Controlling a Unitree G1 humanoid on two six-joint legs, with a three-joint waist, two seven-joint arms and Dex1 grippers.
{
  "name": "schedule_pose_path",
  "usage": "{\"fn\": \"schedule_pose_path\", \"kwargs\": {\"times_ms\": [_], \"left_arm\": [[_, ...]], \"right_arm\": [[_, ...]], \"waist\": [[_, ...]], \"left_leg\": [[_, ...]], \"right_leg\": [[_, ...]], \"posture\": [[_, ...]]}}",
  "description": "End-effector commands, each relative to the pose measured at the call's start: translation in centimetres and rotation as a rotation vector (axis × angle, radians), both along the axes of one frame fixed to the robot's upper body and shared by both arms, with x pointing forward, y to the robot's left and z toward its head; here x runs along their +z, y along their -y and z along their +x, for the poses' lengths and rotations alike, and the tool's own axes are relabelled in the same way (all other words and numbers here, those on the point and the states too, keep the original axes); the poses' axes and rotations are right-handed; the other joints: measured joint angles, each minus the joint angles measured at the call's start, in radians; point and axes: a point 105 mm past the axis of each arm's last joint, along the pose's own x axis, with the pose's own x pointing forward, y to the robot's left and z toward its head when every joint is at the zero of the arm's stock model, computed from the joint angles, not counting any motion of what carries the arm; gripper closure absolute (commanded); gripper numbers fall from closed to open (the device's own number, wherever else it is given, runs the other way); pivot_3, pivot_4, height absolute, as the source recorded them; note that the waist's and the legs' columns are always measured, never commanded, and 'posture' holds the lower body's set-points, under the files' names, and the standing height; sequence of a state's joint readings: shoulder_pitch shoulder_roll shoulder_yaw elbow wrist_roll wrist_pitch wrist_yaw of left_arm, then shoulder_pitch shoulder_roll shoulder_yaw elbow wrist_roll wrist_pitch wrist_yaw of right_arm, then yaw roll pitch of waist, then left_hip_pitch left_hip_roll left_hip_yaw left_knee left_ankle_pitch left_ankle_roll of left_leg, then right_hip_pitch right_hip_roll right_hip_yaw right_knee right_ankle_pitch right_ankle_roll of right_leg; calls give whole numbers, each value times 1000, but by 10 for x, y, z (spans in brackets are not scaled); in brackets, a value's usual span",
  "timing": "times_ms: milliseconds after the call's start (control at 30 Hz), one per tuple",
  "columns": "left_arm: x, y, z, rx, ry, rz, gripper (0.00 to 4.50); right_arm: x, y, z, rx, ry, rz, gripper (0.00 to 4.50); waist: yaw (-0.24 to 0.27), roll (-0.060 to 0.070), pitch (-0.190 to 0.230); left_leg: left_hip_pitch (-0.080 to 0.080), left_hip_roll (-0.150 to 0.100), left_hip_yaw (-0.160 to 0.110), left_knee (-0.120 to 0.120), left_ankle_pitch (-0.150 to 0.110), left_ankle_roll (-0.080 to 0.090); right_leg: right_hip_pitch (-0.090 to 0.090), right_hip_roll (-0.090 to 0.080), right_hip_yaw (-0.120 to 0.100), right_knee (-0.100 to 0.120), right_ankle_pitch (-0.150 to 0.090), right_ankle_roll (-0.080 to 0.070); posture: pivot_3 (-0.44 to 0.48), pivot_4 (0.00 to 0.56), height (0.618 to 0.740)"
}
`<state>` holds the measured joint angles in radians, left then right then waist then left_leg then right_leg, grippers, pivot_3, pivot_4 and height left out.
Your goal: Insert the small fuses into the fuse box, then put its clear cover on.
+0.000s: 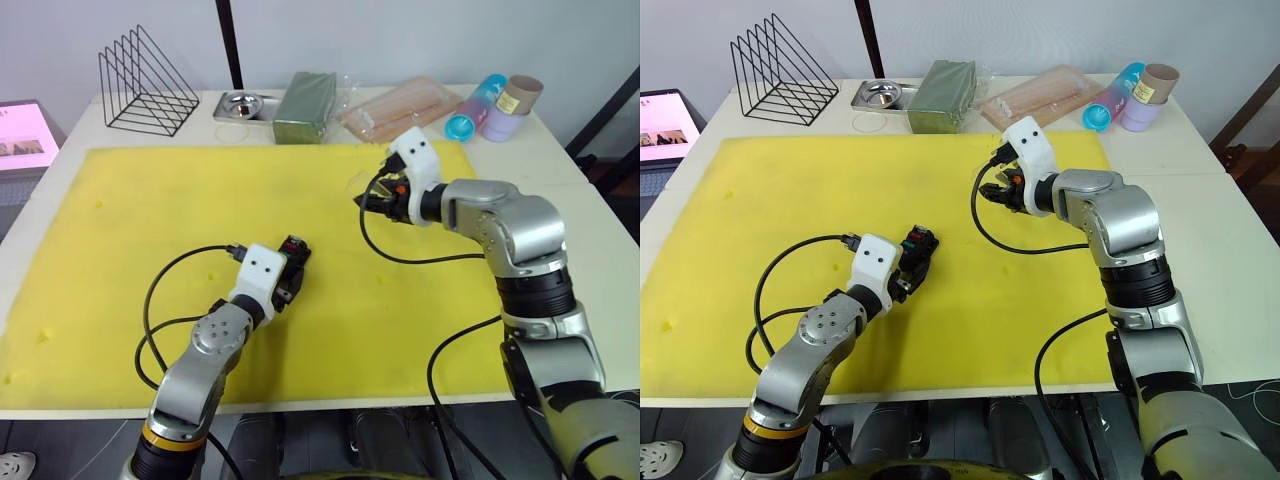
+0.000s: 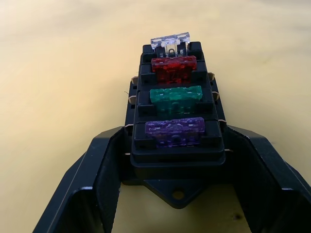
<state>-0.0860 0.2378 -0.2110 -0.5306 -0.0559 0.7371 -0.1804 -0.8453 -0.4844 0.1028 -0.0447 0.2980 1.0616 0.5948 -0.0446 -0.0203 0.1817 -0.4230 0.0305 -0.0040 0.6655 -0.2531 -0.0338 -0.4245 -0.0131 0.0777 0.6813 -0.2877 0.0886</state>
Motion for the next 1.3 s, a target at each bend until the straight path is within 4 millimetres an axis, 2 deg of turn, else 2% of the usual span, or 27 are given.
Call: {"fn": "schedule_pose_path", "kwargs": {"times_ms": [33,167,233,300,367,500,600,700,833,1100,1300], "left_arm": [[3,-10,2,-11,3,7,1692],[12,-4,3,-204,8,-10,1692],[20,1,3,-390,26,-1,1692],[24,2,2,-505,43,16,1692],[22,5,-2,-642,33,49,1692],[12,15,-16,-992,3,134,1692],[6,17,-14,-1131,-18,184,1692],[5,18,0,-1182,22,244,1692],[4,16,9,-1190,42,249,1692],[-1,15,8,-1212,63,259,1692],[-1,15,10,-1199,65,260,1692]], "right_arm": [[18,-3,-5,21,80,5,2677],[21,-7,-19,95,70,-6,2677],[23,-12,-34,175,61,-32,2677],[23,-13,-42,210,52,-48,2677],[21,-17,-53,260,17,-49,2677],[13,-33,-92,459,-65,-87,2677],[9,-48,-109,553,-93,-124,2677],[-1,-61,-120,612,-131,-162,2677],[-13,-67,-122,615,-144,-209,2677],[-29,-73,-108,563,-125,-274,2677],[-29,-70,-102,537,-111,-288,2677]], "waist": [[0,0,0],[1,0,0],[4,0,0],[3,0,0],[3,0,0],[5,1,1],[0,0,0],[6,0,0],[4,0,0],[2,0,0],[2,0,0]], "left_leg": [[0,0,0,0,0,0],[0,0,0,0,0,0],[0,0,0,0,0,0],[-1,0,0,0,0,0],[-1,0,0,0,0,0],[-1,0,0,0,0,0],[-2,0,0,0,0,0],[-2,0,0,0,0,0],[-2,0,0,1,0,0],[-2,0,-1,1,0,0],[-2,0,-2,1,0,0]], "right_leg": [[0,0,0,0,0,0],[0,0,0,0,0,0],[0,0,-1,0,0,0],[0,0,-1,-1,0,0],[0,0,-1,-1,0,0],[0,0,-2,-2,0,0],[0,0,-2,-2,0,0],[0,2,-4,-2,0,0],[0,1,-3,-2,0,0],[0,1,-3,-2,0,0],[0,1,-3,-2,0,0]], "posture": [[0,150,740],[0,150,740],[0,150,740],[0,150,740],[0,150,740],[0,150,740],[0,150,740],[0,150,740],[0,150,740],[0,150,740],[0,150,740]]}}
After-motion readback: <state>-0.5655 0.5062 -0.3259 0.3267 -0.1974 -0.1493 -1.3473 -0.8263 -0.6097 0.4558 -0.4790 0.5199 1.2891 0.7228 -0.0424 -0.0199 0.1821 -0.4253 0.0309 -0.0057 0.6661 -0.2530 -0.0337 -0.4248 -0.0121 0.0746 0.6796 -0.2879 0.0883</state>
